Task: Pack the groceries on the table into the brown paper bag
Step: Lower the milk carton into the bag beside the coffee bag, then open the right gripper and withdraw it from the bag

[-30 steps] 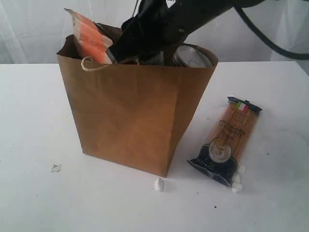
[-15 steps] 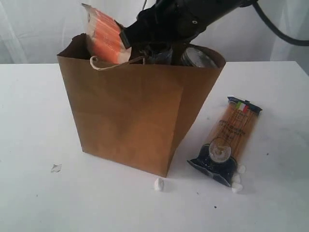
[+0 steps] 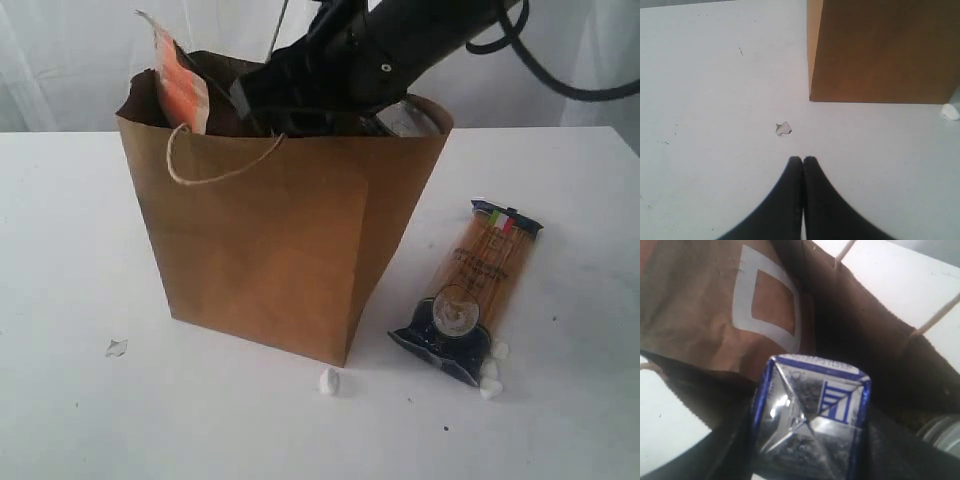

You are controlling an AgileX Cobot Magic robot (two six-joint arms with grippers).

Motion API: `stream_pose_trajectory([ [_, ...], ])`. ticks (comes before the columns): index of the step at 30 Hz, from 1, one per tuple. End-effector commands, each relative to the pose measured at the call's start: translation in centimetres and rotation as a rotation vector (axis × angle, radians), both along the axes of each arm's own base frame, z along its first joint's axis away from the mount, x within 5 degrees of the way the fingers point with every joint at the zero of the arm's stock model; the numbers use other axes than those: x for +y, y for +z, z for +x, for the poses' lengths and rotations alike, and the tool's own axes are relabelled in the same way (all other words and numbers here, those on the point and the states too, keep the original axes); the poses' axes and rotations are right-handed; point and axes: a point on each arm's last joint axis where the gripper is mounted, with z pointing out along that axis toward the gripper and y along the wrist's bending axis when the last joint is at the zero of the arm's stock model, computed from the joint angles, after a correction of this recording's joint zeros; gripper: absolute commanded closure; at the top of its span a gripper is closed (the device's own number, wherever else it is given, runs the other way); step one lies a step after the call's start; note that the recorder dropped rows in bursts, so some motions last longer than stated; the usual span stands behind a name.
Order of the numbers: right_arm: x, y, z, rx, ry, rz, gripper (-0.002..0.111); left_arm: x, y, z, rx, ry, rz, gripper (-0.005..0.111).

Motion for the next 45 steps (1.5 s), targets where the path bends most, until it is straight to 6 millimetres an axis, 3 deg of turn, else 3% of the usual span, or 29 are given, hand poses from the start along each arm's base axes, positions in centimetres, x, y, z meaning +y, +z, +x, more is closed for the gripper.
stream_pose_trajectory([
  [1,0.1,-0.7,0.6,0.018,-0.003,-0.007,0.108,0.0,-0.1,0.0,0.006,0.002,-0.004,0.106],
  [9,0.2,-0.9,0.7,0.01,0.009,-0.019,0.108,0.0,-0.1,0.0,0.006,0.002,-0.004,0.106],
  [11,0.2,-1.1,0.8,0.016,0.011,-0.026,0.103,0.0,-0.1,0.0,0.006,0.002,-0.004,0.106],
  [19,0.2,-1.2,0.7,0.021,0.032,-0.055,0.059,0.0,-0.1,0.0,0.006,0.002,-0.004,0.106],
  [26,0.3,-0.4,0.8,-0.001,0.033,-0.039,0.055,0.0,-0.1,0.0,0.006,0.002,-0.004,0.106],
  [32,0.2,0.7,0.8,-0.029,0.063,-0.06,0.039,0.0,-0.1,0.0,0.006,0.002,-0.004,0.106],
  [45,0.2,0.7,0.7,-0.026,0.063,-0.062,0.037,0.0,-0.1,0.0,0.006,0.002,-0.004,0.106],
])
